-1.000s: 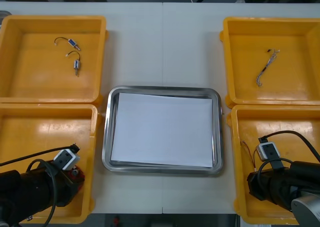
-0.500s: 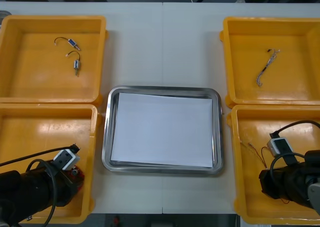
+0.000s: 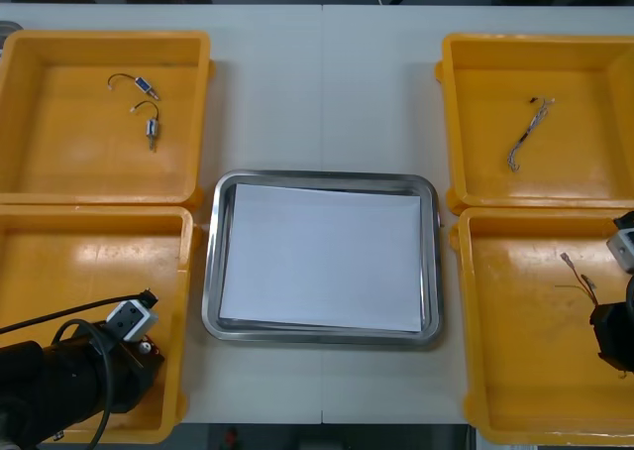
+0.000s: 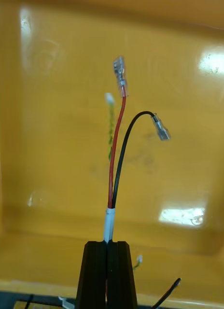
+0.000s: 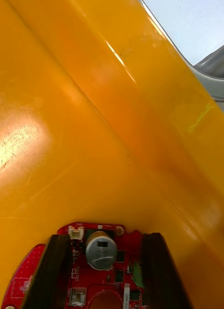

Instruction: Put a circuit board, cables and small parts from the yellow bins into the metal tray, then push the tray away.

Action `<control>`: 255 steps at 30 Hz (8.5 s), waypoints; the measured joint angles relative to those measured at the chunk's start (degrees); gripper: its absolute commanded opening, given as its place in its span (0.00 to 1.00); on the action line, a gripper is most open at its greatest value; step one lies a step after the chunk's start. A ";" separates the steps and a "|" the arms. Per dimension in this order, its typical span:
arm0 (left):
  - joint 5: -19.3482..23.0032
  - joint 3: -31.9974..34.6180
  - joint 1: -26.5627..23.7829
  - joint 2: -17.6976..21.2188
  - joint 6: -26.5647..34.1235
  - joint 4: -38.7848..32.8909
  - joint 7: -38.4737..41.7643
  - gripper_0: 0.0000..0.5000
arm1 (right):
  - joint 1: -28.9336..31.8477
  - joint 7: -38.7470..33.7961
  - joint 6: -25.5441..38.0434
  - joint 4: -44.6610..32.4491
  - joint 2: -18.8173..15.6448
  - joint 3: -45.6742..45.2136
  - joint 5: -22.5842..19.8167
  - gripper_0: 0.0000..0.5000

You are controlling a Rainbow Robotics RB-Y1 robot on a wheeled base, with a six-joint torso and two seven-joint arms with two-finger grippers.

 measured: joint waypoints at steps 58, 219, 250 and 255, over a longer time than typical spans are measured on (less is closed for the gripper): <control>17.57 15.18 -22.62 -2.38 42.62 -19.92 6.64 0.00 | -20.73 0.00 2.50 -1.50 -19.25 0.20 -27.98 0.00; -3.78 19.63 -72.18 -19.01 35.21 51.79 9.22 1.00 | -55.82 16.78 -29.90 31.03 -4.30 81.07 3.01 1.00; -4.23 9.22 -74.89 -22.07 4.75 73.26 16.41 1.00 | -55.88 16.77 2.47 17.23 -0.60 47.81 -2.23 1.00; -4.23 9.22 -74.89 -22.32 2.72 73.59 16.41 1.00 | -55.88 16.75 2.50 15.20 -0.90 40.94 -4.00 1.00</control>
